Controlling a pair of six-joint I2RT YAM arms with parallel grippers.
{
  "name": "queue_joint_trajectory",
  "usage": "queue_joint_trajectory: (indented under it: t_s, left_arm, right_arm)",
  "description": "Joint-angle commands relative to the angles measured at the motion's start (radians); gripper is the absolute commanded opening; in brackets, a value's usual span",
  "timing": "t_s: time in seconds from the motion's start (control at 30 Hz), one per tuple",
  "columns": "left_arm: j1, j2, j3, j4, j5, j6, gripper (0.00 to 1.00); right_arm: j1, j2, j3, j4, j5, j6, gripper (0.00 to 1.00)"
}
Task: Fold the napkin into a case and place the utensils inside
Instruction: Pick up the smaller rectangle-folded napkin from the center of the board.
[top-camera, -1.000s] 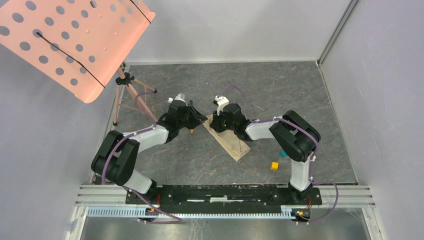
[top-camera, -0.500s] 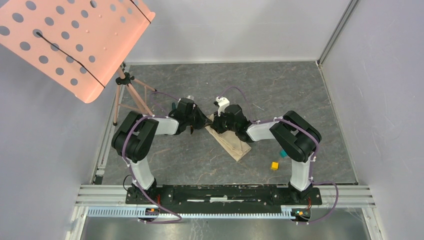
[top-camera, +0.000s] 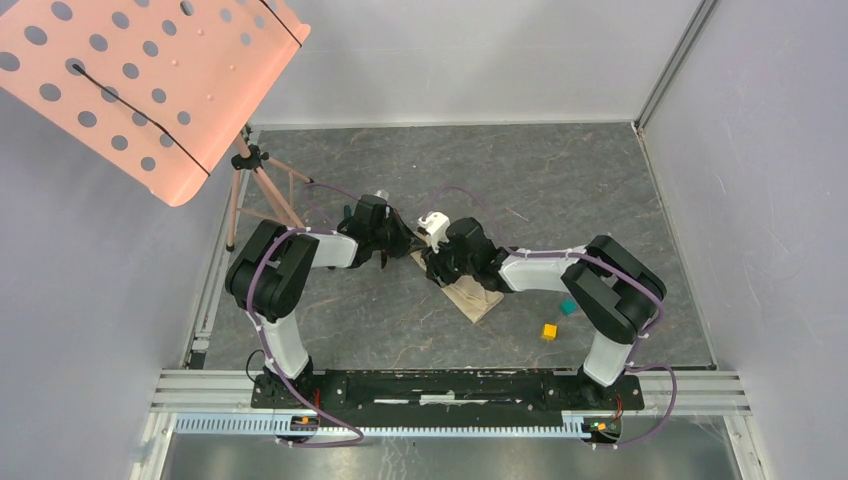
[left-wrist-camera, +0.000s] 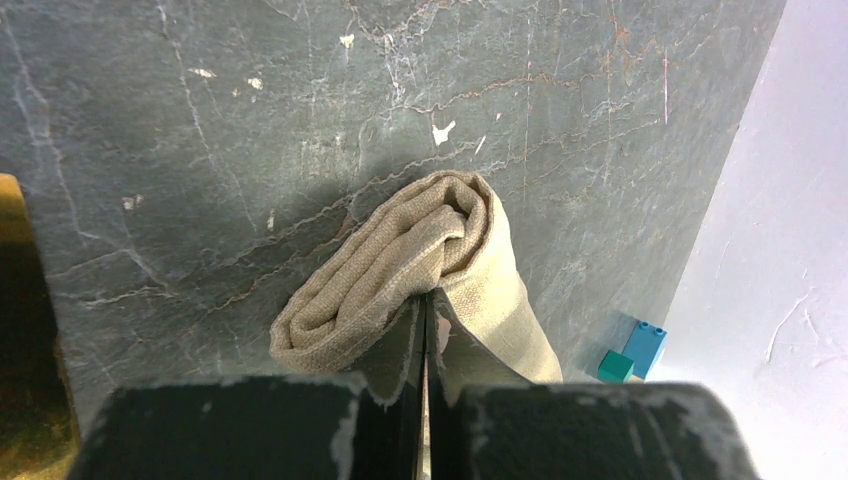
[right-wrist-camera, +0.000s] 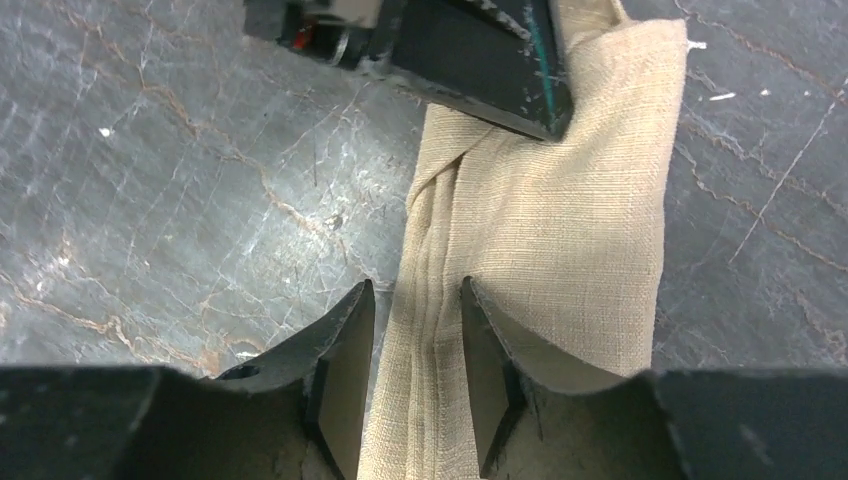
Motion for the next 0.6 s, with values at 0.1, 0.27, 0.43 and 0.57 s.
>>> queue_joint_trajectory:
  t_s: [0.1, 0.27, 0.43, 0.57]
  left_arm:
    - [0.011, 0.010, -0.006, -0.008, -0.055, 0.058, 0.02]
    - [0.011, 0.008, -0.012, 0.002, -0.056, 0.061, 0.02]
    - [0.011, 0.007, -0.014, 0.012, -0.050, 0.062, 0.02]
    - [0.011, 0.006, -0.017, 0.016, -0.050, 0.064, 0.02]
  right_arm:
    - [0.073, 0.009, 0.067, -0.149, 0.115, -0.104, 0.52]
    - [0.144, 0.026, 0.110, -0.239, 0.312, -0.138, 0.56]
    - [0.190, 0.023, 0.119, -0.313, 0.456, -0.134, 0.57]
    - [0.193, 0.029, 0.114, -0.331, 0.506, -0.114, 0.57]
